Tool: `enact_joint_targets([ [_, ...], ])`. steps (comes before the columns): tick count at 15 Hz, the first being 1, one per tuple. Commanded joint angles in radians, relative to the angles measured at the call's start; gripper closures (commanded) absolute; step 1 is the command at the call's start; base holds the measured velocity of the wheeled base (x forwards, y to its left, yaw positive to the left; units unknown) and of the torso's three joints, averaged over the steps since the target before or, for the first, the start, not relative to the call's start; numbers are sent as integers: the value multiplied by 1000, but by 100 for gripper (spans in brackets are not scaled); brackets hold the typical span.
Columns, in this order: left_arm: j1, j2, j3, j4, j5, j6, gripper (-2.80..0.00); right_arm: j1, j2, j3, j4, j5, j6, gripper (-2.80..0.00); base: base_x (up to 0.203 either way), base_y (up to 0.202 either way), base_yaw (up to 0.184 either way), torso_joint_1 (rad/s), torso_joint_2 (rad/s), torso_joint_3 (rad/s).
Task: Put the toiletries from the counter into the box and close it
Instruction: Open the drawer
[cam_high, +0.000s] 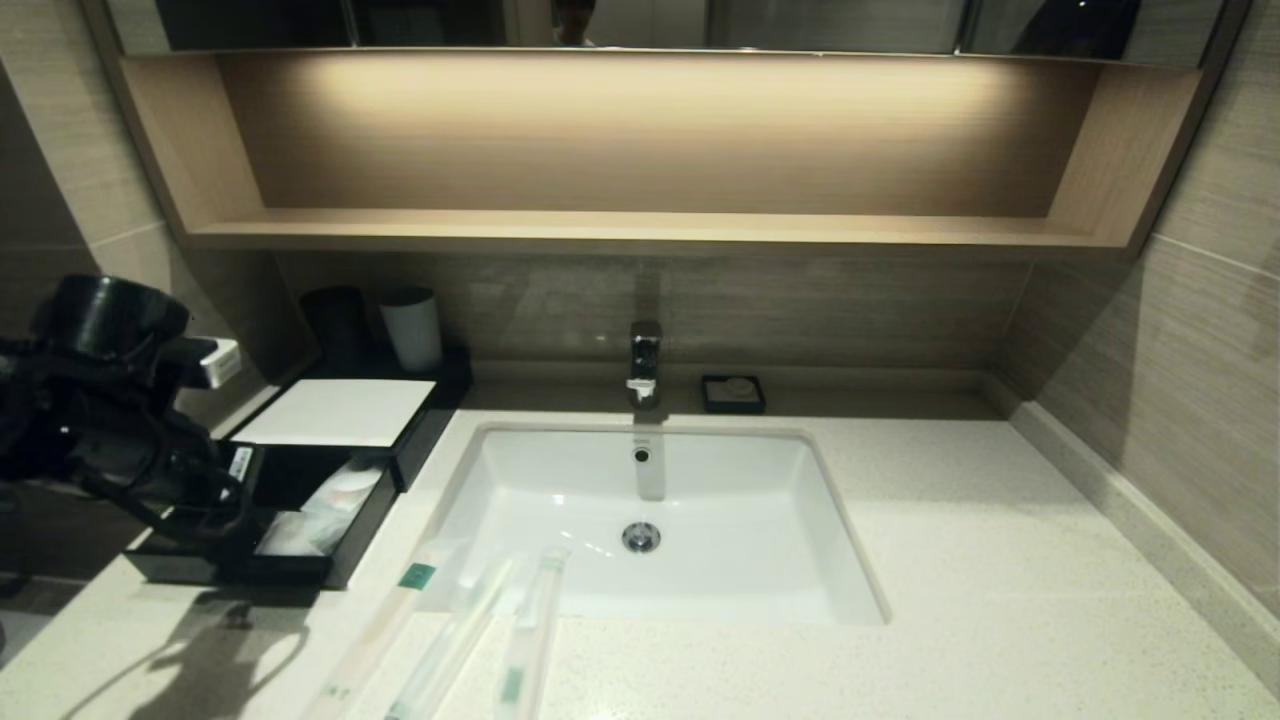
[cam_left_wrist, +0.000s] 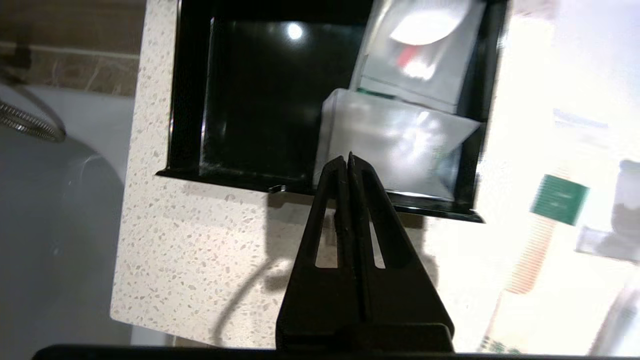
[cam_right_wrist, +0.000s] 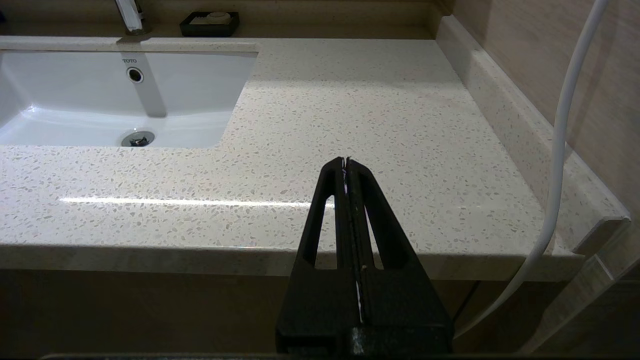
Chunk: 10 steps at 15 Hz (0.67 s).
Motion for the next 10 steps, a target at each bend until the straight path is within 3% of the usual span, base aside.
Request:
enact_joint_targets([
  [1,-33,-67,6,1,-15,-14,0,0,0,1,0,0,0,0,0,0,0,0,0,0],
  [10,-268,-206,26,7,-14,-142,0,0,-1,1,0,0,0,0,0,0,0,0,0,0],
])
